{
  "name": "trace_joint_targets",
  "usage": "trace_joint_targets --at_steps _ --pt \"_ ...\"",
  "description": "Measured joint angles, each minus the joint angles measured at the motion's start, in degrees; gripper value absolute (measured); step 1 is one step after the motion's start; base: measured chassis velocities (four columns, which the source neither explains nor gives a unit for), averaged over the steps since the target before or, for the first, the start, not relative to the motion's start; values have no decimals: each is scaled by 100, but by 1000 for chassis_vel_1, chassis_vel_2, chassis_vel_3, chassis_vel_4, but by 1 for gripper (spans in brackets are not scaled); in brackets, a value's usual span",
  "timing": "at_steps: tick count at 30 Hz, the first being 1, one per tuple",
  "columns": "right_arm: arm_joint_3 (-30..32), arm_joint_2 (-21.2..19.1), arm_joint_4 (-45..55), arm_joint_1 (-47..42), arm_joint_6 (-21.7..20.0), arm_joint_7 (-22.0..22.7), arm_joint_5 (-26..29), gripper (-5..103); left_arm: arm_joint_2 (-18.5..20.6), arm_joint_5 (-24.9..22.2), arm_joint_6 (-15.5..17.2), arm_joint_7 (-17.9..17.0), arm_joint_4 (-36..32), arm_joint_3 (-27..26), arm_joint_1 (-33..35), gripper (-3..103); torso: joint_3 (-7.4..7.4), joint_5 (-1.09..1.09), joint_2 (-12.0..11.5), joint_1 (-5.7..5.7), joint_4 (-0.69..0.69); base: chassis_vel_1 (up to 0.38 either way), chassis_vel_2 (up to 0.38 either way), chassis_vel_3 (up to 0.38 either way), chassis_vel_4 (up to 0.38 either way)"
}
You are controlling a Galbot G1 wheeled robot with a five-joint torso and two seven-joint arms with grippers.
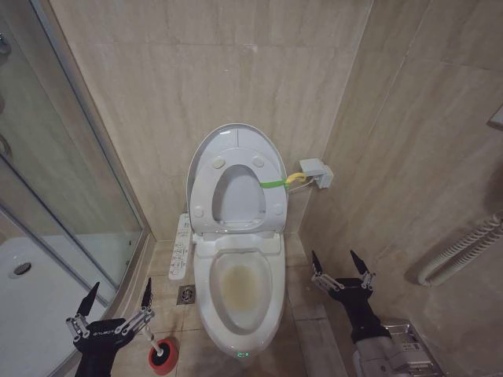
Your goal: Open the toilet lid, clean the toilet bowl with a toilet brush, close the toilet lid, and flush.
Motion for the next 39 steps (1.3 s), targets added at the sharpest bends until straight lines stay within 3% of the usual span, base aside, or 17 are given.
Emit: trace_joint_targets --at_steps 39 --pt "0 0 0 0 0 0 0 100 1 -2 3 -1 6 0 -1 100 0 0 0 0 0 0 0 0 0"
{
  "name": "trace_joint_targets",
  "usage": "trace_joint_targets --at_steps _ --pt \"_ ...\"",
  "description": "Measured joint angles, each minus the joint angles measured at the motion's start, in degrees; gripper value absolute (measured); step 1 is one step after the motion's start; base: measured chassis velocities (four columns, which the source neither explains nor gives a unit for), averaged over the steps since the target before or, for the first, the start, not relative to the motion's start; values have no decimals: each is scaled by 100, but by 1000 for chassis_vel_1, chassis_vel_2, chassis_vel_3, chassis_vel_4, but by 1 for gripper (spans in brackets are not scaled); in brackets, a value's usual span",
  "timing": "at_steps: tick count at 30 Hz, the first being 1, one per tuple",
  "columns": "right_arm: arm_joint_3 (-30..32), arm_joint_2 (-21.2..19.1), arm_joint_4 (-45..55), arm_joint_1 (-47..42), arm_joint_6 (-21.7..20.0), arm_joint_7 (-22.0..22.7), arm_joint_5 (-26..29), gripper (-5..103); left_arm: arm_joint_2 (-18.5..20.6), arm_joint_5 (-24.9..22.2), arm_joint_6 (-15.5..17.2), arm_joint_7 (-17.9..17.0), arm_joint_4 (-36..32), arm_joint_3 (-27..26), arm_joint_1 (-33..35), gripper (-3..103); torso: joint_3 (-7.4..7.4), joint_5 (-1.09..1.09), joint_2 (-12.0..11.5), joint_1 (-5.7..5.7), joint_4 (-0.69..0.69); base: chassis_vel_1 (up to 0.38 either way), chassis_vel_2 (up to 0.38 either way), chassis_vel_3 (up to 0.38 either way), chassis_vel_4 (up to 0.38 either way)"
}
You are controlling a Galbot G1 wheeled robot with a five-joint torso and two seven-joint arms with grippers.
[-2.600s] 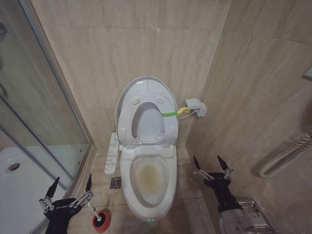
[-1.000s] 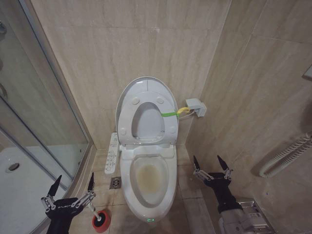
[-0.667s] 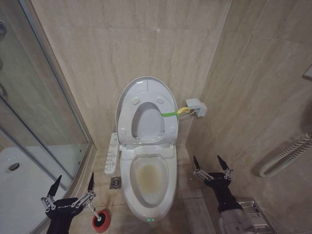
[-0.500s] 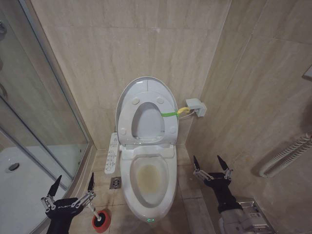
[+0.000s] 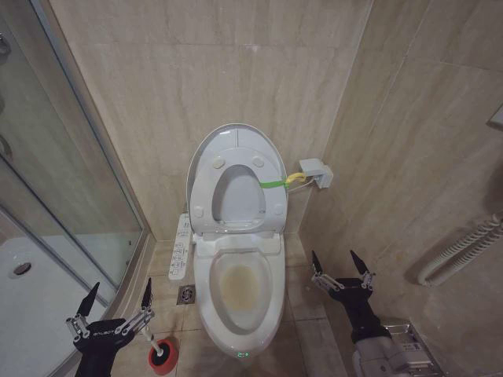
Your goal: Open the toilet lid, clean the toilet bowl with a toilet brush, close the toilet lid, and flush.
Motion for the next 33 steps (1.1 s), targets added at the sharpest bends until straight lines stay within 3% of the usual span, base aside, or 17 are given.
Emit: trace_joint_targets --at_steps 21,33 --pt "-9 1 -32 44 -26 -2 -2 100 0 0 0 0 0 0 0 100 0 -1 0 0 -1 0 0 0 0" --pt "-307 52 -866 1277 -767 -5 -36 100 0 0 0 0 0 0 -1 100 0 1 0 1 0 0 0 0 0"
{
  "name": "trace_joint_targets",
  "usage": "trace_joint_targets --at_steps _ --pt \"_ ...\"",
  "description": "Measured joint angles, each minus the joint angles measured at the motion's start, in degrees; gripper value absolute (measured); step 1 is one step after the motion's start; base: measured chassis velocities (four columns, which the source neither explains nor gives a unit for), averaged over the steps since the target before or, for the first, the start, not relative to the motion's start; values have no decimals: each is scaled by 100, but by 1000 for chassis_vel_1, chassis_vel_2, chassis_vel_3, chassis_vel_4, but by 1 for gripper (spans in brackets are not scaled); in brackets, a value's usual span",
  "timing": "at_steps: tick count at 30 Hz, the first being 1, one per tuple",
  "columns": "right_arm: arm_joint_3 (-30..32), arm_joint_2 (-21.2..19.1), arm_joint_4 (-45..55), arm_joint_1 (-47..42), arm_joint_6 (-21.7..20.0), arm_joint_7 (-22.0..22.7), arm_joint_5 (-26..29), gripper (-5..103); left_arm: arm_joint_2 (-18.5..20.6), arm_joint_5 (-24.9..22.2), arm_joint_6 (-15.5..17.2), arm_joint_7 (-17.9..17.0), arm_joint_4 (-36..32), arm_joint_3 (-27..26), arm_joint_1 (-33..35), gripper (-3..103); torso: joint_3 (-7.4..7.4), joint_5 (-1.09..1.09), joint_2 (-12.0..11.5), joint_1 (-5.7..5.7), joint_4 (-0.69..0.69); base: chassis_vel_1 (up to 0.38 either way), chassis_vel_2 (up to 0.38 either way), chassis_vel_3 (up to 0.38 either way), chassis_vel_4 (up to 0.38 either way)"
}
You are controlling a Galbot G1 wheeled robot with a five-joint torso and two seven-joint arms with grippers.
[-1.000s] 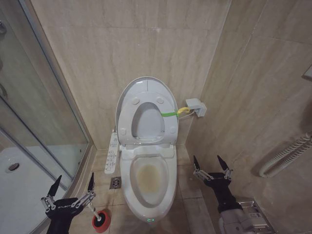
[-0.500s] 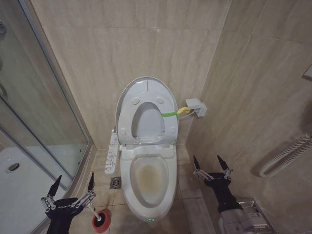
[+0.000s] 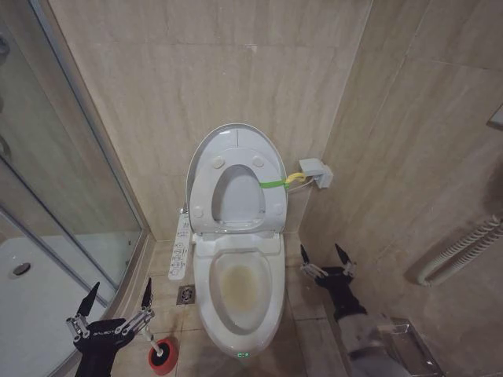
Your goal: Open the toilet lid, clean the toilet bowl with a toilet brush, close the toilet lid, and flush.
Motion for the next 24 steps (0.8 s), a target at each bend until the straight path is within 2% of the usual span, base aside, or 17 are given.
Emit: trace_joint_targets --at_steps 7,11,18,19,21,24 --pt "-332 66 -739 1153 -754 65 21 100 0 0 0 0 0 0 0 100 0 -1 0 0 1 0 0 0 0" --pt "-462 92 -1028 1609 -1045 89 34 100 0 0 0 0 0 0 0 100 0 0 0 0 3 0 0 0 0" --pt "-454 88 -1057 1659 -1116 88 56 100 0 0 0 0 0 0 0 100 0 0 0 0 1 0 0 0 0" --pt "-393 65 -1024 1626 -1137 84 81 100 -1 0 0 0 0 0 0 100 0 -3 0 -1 -3 0 0 0 0" --pt "-354 60 -982 1594 -1152 59 120 100 0 0 0 0 0 1 -1 100 -1 1 0 -1 2 0 0 0 0" --pt "183 -106 -524 1145 -1200 -71 396 100 0 0 0 0 0 0 0 100 -1 -2 0 -1 0 0 0 0 0"
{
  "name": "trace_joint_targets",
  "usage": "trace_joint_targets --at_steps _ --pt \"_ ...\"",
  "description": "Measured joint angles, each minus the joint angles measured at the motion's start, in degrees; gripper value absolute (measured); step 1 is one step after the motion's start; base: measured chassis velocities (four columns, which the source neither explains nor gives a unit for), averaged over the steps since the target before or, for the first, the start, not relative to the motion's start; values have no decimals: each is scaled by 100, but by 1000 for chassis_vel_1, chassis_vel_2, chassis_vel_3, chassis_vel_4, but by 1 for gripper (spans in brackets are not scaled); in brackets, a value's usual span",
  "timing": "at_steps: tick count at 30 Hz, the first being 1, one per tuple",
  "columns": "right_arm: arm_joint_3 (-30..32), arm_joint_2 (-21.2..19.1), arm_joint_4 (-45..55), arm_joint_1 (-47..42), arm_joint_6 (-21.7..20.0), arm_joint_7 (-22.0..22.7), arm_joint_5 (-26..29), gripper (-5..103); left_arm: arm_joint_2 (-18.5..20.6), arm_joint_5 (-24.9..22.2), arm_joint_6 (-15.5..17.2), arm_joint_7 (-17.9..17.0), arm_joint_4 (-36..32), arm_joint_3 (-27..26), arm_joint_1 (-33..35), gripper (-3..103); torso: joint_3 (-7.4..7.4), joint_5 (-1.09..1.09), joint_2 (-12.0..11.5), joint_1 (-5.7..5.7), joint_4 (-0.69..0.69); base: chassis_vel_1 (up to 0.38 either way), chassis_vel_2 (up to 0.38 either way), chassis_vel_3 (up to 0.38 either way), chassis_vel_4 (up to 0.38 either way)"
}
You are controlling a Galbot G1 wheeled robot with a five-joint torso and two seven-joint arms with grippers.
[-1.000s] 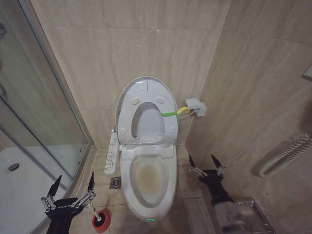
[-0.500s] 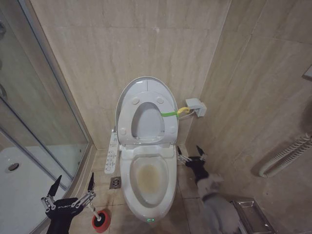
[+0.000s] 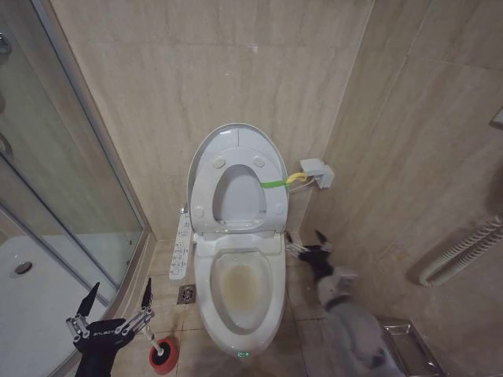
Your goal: Open the toilet lid, clean the toilet bowl with a toilet brush, close the toilet lid, and flush.
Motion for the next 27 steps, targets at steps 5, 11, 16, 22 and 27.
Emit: trace_joint_targets --at_steps 5,11,16,22,27 --pt "646 -194 562 -553 -60 -171 338 100 0 0 0 0 0 0 0 100 0 2 0 0 -1 0 0 0 0" --pt "1756 -539 1534 -1504 -156 -467 920 100 0 0 0 0 0 0 0 100 -1 -1 1 -1 -2 0 0 0 0" --pt "1825 -561 1597 -1566 -166 -490 961 100 0 0 0 0 0 0 0 100 0 3 1 -1 1 0 0 0 0" --pt "1070 -439 1386 -1128 -133 -390 878 100 -1 0 0 0 0 0 0 100 0 1 1 -1 1 0 0 0 0" --pt "201 -288 1100 -616 -66 -248 728 100 0 0 0 0 0 0 0 100 0 1 0 0 1 0 0 0 0"
